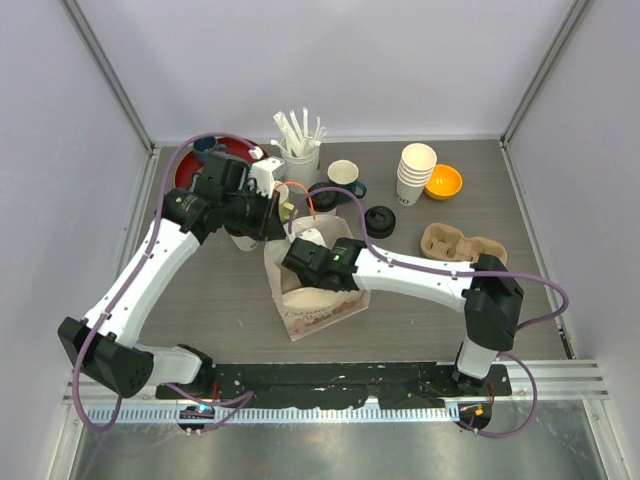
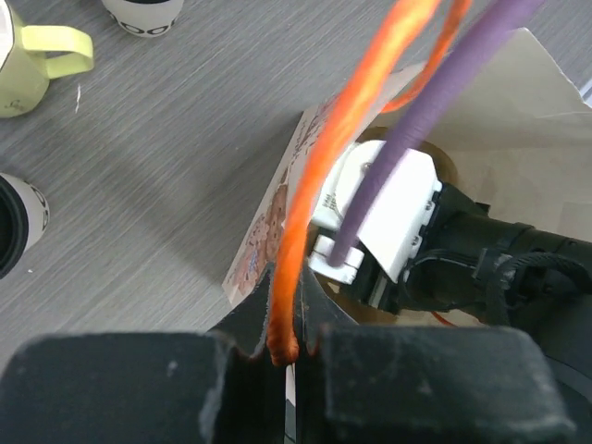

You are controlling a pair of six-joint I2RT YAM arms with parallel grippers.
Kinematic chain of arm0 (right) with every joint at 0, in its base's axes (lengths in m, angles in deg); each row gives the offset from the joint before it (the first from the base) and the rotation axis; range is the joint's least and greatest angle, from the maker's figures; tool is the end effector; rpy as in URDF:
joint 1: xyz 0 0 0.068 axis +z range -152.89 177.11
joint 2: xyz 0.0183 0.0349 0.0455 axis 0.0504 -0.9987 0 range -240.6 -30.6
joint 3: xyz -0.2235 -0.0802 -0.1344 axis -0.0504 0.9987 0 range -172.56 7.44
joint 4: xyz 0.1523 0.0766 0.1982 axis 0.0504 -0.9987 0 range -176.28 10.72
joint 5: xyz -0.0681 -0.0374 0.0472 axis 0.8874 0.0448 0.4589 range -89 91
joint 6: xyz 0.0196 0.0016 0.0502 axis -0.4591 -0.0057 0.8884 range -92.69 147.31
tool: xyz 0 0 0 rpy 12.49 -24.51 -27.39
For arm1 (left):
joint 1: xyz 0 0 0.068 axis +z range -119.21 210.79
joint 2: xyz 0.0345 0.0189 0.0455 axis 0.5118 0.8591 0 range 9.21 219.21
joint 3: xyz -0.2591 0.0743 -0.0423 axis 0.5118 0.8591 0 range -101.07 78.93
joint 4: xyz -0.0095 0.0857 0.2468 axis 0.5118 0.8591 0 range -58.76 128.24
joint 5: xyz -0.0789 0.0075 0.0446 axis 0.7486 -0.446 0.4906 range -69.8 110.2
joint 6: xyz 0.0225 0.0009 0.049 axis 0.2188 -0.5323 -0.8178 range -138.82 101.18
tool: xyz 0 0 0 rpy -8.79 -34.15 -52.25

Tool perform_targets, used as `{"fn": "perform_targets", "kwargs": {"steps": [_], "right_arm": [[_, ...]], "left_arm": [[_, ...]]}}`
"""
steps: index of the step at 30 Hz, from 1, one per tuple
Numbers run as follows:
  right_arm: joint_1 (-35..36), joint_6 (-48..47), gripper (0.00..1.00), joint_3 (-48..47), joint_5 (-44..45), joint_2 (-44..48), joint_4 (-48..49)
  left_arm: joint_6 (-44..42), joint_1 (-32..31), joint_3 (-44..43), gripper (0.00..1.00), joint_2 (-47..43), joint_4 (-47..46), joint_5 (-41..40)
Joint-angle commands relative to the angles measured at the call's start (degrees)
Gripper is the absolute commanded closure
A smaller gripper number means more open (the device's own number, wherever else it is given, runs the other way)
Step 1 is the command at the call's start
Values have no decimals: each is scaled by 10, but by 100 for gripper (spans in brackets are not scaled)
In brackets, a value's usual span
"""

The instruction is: Pack the takeout coffee

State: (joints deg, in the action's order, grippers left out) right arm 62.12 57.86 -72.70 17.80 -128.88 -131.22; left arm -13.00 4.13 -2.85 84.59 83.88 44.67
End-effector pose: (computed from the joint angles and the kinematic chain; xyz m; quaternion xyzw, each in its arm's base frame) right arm 0.1556 0.3095 0.2539 -0.2645 0.9381 0.0300 0.2215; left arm 0.2290 -0.1315 0.3791 0.2416 0.8777 -0.2907 0.2946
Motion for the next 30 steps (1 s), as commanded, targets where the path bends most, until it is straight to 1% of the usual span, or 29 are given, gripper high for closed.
{"fn": "perform_targets", "kwargs": {"steps": [1,3,6,7,9,10,13,18,20,21,26,30], "right_arm": [[-7,0,48,-5,-25,-44,25],[-7,-2,47,0,-34,-65,42],[-8,6,41,24,-42,-74,68],[-10,8,38,39,-44,-73,75],[-16,14,36,52,-46,-71,90],[-17,14,32,58,-46,-71,92],[-18,15,27,45,-43,-62,81],[-12,0,22,-1,-34,-24,61],[-11,-14,14,-18,-44,2,66],[-10,-16,13,-19,-47,12,71],[-10,-28,11,-27,-42,69,108],[-10,-39,11,-34,-45,88,124]], "left_arm": [[21,1,5,100,-19,-37,48],[22,1,0,100,-18,-37,51],[18,1,-2,100,-21,-36,52],[17,0,-1,100,-22,-36,52],[15,0,2,100,-23,-36,52],[13,0,4,100,-23,-35,52],[2,0,0,100,-22,-30,49],[-32,0,-8,100,-18,-15,41],[-42,0,-8,100,-16,-8,34],[-54,1,-7,100,-17,-5,30],[-86,0,-9,100,-11,17,23],[-98,1,-11,100,-8,25,33]]}}
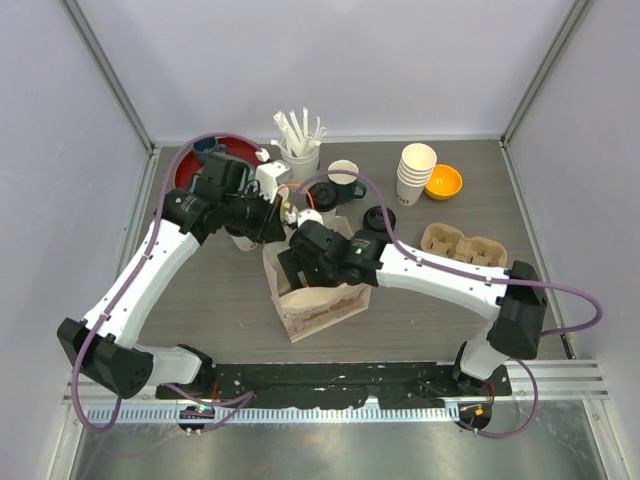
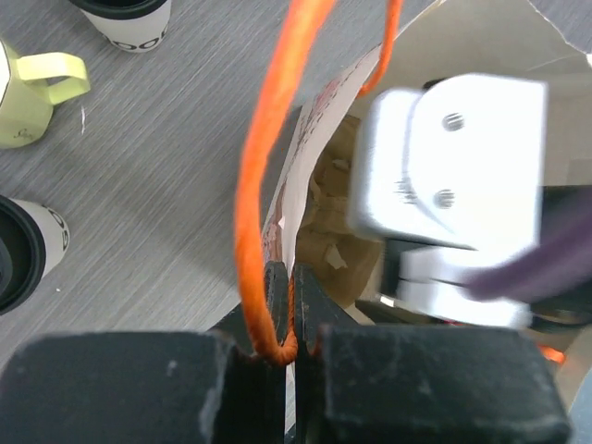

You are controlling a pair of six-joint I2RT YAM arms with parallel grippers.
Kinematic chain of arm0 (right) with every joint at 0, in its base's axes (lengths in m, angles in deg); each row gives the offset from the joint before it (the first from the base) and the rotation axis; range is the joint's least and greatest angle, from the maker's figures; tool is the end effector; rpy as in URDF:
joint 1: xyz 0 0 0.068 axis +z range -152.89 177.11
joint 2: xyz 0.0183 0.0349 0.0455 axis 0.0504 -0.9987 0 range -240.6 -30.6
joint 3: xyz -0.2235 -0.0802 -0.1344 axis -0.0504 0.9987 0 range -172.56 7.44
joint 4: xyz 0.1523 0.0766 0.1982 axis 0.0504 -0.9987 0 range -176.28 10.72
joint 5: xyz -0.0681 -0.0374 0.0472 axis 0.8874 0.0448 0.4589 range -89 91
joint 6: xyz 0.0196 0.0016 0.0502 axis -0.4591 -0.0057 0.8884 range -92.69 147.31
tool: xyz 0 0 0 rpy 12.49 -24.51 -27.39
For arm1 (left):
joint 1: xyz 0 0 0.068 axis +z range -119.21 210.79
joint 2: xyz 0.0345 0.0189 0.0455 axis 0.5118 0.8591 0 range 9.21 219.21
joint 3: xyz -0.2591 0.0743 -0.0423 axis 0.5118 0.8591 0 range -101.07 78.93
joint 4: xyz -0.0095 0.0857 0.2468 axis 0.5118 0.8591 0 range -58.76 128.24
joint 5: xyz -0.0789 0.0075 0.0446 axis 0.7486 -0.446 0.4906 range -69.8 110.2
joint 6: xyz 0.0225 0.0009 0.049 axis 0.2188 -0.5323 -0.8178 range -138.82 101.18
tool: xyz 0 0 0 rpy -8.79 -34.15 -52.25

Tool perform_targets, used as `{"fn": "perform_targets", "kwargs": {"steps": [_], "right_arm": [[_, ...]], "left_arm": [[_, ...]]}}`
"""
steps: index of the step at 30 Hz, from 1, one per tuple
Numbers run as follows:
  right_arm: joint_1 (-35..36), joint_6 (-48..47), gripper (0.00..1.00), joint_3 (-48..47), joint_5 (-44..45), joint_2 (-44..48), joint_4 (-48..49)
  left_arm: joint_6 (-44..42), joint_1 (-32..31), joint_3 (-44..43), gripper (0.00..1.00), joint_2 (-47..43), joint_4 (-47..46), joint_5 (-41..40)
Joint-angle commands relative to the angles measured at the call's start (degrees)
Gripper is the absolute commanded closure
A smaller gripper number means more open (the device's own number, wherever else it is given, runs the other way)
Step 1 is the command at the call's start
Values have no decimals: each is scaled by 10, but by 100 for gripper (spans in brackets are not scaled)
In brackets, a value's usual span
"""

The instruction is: Pack the takeout coffee

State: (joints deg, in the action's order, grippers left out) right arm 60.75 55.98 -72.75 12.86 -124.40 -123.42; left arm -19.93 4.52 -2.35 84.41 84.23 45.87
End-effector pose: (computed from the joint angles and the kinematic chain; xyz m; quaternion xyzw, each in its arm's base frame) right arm 0.1610 0.3084 0.2855 -0.2597 0.9200 0.1304 0.2629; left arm 0.2283 -0.1300 0.3769 0.2938 0.8619 -0.2796 0.3044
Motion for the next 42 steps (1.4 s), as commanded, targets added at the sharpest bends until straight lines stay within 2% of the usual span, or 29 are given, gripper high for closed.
{"fn": "perform_targets", "kwargs": {"steps": [1,11,22,37,38,42], "right_arm": [[3,-20,10,-38,7,47,46],[3,-55,10,-78,77,79,50],[3,-92,10,-118,38,147,105],[1,-95,2,-169,107,179,36],[-3,-92,0,-173,118,179,28],[-56,-76,2,-211,140,159,-54]], "left_arm": [[-30,-4,-17,100,-4,22,23],[-46,-4,-15,100,0,30,33],[-84,-5,-30,100,6,36,48],[-119,-16,-41,100,22,39,50],[-122,-18,-42,100,24,35,50],[-147,-25,-49,100,36,34,48]]}}
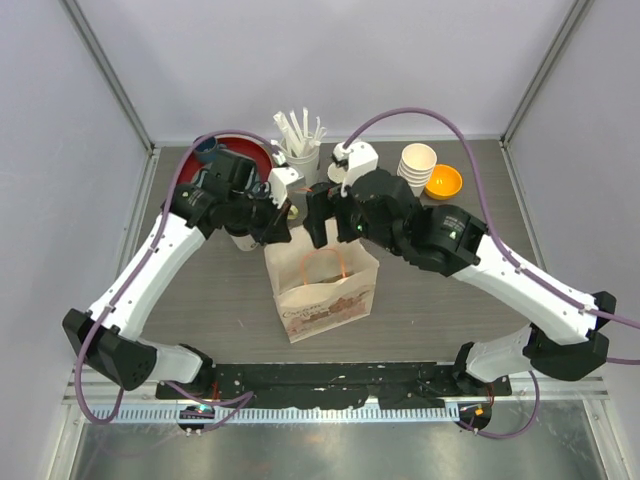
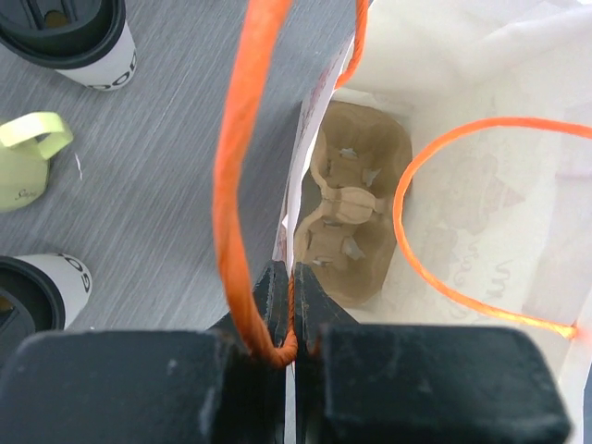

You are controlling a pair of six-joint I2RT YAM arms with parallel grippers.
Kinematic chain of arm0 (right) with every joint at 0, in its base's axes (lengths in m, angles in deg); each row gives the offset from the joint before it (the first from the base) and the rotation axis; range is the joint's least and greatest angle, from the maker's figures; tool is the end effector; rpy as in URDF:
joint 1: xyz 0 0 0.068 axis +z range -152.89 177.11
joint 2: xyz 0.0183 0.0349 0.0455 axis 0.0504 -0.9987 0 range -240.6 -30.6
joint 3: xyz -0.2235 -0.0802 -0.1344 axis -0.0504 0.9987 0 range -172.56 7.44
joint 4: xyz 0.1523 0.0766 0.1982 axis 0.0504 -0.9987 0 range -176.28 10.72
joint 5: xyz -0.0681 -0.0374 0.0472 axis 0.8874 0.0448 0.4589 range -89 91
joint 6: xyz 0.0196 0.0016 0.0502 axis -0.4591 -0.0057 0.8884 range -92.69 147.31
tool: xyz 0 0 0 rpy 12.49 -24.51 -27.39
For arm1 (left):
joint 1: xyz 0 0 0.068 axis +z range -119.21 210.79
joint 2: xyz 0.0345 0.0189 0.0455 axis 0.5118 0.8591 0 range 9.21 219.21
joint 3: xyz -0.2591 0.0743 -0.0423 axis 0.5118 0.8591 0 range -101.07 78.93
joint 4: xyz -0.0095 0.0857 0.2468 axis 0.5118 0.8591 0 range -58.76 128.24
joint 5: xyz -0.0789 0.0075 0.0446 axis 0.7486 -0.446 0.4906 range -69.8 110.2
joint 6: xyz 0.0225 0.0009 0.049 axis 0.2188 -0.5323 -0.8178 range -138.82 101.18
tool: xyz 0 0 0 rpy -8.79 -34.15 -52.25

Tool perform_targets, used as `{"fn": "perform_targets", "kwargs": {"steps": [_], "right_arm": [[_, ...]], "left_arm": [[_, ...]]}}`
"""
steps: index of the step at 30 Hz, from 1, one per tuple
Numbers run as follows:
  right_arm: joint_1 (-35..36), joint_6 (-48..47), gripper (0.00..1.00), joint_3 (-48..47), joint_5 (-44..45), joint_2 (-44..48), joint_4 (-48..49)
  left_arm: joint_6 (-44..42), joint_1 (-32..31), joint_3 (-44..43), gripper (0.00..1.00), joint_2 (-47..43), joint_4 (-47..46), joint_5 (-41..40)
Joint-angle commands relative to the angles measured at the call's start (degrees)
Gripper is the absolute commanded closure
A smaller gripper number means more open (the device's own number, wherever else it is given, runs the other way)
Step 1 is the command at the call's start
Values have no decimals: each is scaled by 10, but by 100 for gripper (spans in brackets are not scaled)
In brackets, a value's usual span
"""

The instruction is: Pack the takeout coffee

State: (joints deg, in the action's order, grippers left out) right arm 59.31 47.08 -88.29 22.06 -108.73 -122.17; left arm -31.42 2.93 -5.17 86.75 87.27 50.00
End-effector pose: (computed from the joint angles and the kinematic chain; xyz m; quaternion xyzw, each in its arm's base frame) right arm 0.1410 0.2400 0.4573 -0.2094 0.8096 0.2285 0.4984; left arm 0.2284 -0.1408 0.3792 0.3970 0.8199 -0.2835 0.2997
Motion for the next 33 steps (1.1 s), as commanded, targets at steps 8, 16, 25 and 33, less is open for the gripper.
{"fn": "perform_targets", "kwargs": {"steps": [8,16,25,33], "right_arm": [[-95,-2,4,-60,4,-4,-81],[-97,-14,3,-66,-8,-7,-80],[-97,-38,3,-97,-22,-19,-82],[-97,-54,3,-127,-31,-30,-86]], "left_arm": [[-55,-14,-35,97,33,-7,7],[-37,-14,-79,50,35,1,-3],[-21,-11,-163,22,22,66,-37],[4,120,-166,20,-15,64,-67]]}}
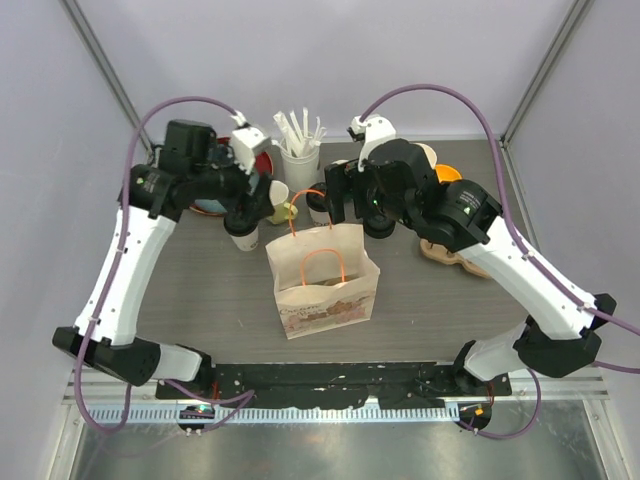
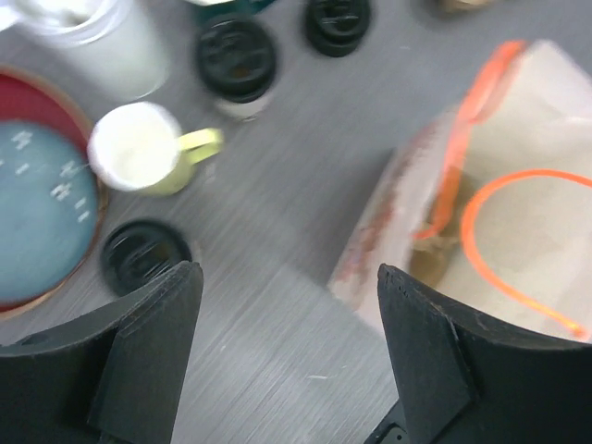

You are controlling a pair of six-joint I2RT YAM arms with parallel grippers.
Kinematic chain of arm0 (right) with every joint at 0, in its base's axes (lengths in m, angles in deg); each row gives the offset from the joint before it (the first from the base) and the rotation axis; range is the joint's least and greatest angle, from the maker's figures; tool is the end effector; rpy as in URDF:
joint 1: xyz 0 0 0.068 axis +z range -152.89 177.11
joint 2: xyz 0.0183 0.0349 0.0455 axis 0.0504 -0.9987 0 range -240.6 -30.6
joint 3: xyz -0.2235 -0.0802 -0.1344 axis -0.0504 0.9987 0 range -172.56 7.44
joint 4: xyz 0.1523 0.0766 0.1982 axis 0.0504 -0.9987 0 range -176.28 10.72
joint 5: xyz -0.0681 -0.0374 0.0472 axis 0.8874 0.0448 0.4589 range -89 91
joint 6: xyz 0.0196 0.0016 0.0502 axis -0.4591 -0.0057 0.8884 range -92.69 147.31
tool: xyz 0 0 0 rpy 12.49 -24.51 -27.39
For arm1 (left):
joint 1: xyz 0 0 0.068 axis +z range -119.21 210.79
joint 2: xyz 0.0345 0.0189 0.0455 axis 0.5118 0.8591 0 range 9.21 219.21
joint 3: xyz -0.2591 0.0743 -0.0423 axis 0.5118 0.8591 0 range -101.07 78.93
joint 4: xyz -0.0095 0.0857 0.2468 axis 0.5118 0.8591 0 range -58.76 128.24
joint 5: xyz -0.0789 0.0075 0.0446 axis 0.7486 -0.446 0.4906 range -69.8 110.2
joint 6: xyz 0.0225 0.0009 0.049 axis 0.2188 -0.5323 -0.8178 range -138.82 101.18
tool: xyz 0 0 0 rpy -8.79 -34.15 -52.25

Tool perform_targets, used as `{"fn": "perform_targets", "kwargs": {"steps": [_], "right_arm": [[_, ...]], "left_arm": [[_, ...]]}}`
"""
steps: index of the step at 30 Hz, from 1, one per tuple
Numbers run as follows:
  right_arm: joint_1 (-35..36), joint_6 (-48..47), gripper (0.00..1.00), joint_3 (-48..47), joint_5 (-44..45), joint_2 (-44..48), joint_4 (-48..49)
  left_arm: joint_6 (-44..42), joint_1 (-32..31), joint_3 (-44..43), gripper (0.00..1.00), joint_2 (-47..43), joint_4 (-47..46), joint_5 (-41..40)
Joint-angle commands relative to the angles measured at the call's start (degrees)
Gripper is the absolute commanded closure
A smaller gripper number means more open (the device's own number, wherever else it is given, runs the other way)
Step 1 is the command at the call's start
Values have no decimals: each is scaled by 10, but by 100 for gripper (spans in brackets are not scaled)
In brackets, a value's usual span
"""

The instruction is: Pack the takeout coffee

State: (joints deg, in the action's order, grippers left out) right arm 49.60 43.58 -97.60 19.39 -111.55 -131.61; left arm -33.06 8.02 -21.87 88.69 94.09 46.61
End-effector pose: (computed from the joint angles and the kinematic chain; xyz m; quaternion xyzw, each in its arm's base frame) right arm 0.1749 0.2094 0.4779 -0.1854 0.8308 0.1729 0.4956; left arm 0.2312 -0.1143 0.4479 0.3706 0.8121 -0.2374 0.3830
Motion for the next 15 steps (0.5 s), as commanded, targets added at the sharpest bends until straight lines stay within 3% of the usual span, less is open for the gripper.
{"fn": "perform_targets", "kwargs": {"steps": [1,6,11,15], "right_arm": [[0,-22,4,-37,-5,-3,7],[0,-29,4,-65,-5,-10,3],[0,-27,7,-111,-10,-32,7],[0,-27,10,-180,-19,-80,4]], "left_arm": [[19,103,12,23,-38,-19,-37],[41,197,80,35,-32,-52,3],[112,264,154,34,-3,-166,-33],[160,275,204,34,30,-233,-67]]}}
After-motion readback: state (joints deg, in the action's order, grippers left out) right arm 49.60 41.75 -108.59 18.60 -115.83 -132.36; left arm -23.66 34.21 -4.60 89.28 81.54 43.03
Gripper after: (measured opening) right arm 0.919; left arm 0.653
